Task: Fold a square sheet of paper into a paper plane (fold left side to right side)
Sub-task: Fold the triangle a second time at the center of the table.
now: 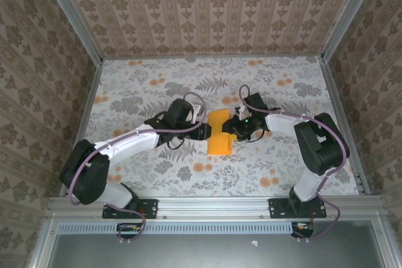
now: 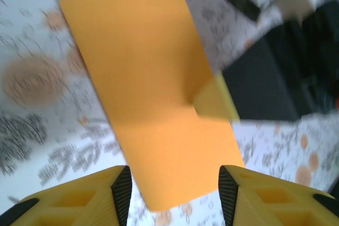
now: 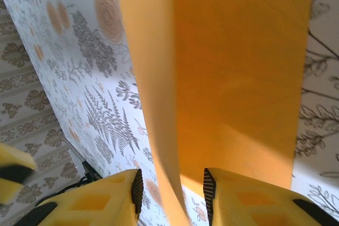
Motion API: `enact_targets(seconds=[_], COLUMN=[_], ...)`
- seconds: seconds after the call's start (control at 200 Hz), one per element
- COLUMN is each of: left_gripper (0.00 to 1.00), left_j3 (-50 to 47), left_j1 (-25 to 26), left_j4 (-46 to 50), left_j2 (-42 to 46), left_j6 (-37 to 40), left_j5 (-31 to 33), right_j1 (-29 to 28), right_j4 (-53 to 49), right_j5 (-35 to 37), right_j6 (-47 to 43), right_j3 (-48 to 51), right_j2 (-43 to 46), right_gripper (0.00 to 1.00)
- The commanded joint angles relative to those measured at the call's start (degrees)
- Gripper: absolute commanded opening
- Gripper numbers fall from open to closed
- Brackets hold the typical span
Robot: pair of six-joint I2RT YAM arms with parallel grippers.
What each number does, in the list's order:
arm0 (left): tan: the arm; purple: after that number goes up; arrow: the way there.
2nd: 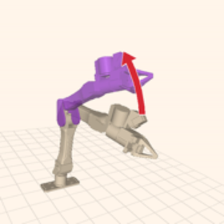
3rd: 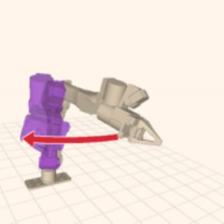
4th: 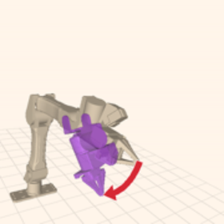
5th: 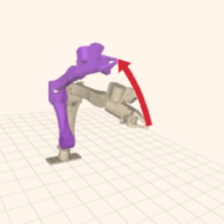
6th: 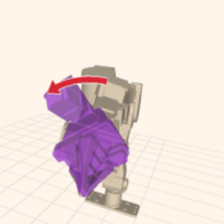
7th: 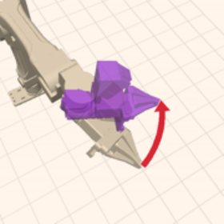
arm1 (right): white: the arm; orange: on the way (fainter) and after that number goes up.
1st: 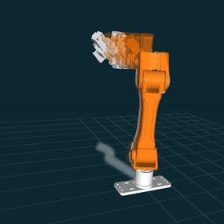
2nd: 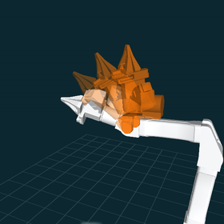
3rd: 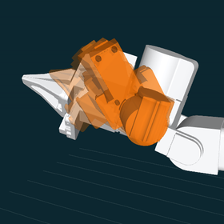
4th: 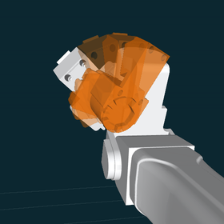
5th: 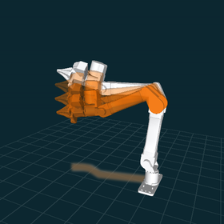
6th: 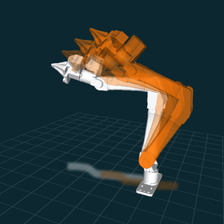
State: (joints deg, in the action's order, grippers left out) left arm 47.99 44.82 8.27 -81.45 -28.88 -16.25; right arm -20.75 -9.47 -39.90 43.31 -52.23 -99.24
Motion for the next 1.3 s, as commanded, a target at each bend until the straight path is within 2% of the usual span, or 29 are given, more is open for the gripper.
enact_targets(seconds=[0.0, 0.185, 0.29, 0.4, 0.655, 0.82, 0.9, 0.995, 1.3], left_gripper=[0.53, 0.66, 0.73, 0.79, 0.91, 0.92, 0.89, 0.8, 0.31], left_j3=[-1.81, -0.98, 2.15, 7.12, 17.27, 21.28, 21.7, 21.66, 19.96], left_j1=[3.99, 12.97, 17.37, 21.2, 25.22, 25.76, 25.76, 25.76, 24.82], left_j4=[1.63, 3.12, 4.49, 7.49, 11.35, 14.87, 15.41, 15.43, 13.65], left_j2=[4.54, 5.45, 1.65, -4.75, -17.47, -22.44, -23.3, -23.4, -21.38], left_j6=[4.66, 11.1, 14.41, 17.62, 22.35, 21.86, 21.72, 21.91, 21.96], left_j5=[5.13, 14.14, 18.39, 22.75, 31.25, 37.43, 38.22, 37.81, 32.64], right_j1=[0.62, 0.88, 0.84, 0.89, 0.85, 0.85, 0.89, 0.82, 0.89], right_j4=[0.01, -1.55, -2.82, -4.49, -4.92, -5.03, -5.36, -5.93, -9.06], right_j5=[-0.88, -1.78, -2.73, -2.16, -2.22, -2.09, -2.03, -1.6, 0.59], right_j6=[-2.0, -0.63, 1.76, 1.84, 2.12, 2.22, 2.14, 1.78, -0.48], right_j3=[-2.48, -4.08, -4.79, -5.65, -5.61, -5.7, -5.78, -6.04, -7.75], right_j2=[-1.67, -2.07, -2.4, -2.61, -3.15, -3.16, -3.41, -3.64, -4.57], right_gripper=[0.39, 0.36, 0.31, 0.3, 0.29, 0.29, 0.29, 0.29, 0.29])
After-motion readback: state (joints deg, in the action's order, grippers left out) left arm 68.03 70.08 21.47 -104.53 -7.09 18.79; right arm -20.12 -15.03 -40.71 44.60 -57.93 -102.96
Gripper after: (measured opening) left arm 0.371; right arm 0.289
